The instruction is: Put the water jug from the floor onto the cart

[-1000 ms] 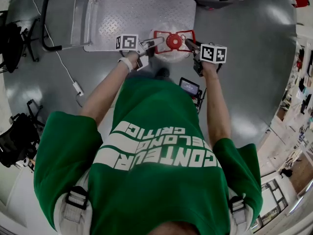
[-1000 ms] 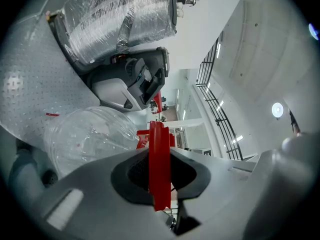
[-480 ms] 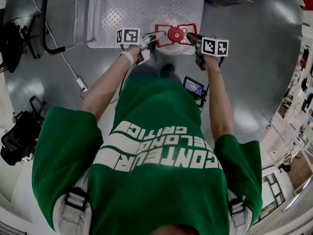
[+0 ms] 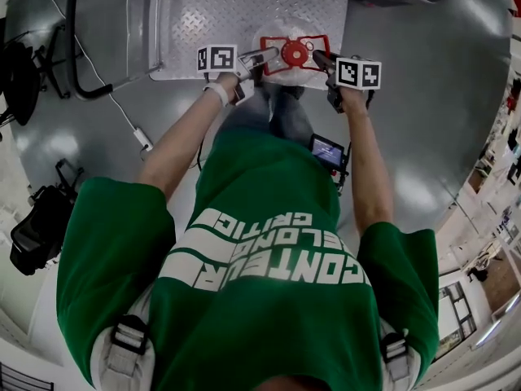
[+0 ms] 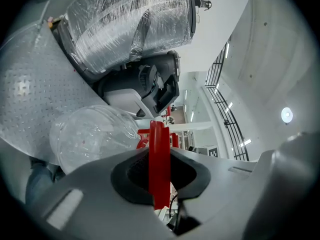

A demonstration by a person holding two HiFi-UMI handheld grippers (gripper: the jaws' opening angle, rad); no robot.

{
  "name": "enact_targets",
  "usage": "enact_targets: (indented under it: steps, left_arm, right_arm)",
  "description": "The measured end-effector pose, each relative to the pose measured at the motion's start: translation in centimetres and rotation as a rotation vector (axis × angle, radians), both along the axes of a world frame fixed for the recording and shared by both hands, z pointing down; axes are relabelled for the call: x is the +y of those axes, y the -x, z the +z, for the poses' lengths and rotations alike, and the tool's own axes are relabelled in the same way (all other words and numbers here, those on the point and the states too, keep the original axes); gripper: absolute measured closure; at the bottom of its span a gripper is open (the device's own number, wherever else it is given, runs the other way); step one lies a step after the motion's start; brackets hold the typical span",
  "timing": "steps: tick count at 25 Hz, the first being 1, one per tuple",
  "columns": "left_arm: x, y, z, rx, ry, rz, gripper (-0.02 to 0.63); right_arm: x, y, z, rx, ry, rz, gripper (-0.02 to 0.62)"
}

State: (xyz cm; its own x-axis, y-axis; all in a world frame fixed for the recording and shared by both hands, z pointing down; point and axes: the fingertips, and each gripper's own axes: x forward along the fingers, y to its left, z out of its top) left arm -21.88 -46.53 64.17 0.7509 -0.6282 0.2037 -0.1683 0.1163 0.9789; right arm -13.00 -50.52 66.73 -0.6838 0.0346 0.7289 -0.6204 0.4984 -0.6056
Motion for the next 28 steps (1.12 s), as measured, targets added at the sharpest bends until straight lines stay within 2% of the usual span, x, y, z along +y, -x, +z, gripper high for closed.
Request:
enact_targets:
  steps: [9,14,19,28]
  left_arm:
    - [-0.7,1.3,3.7,-0.060,0.028,-0.045,0.548]
    - [-0.9,0.2,4.7,-0.086,0.040,-0.064,0.548]
    - [-1.6,0.5,5.8,-0.106,0.044,-0.089,0.548]
    - [-2.3,0.8,7.6,-0.147,0.065,-0.071,0.555]
  right_arm:
    - [-1.0,1.7,3.8,-0.052,0.046,-0.012,0.601]
    - [-0.9,0.5,5.0,-0.063,0.055,-0.011,0.601]
    - [-1.3,0.7,6.2,-0.074,0.064,-0.002,0.601]
    - [-1.7,0.9,7.8,-0.082,0.079,0.021,0.601]
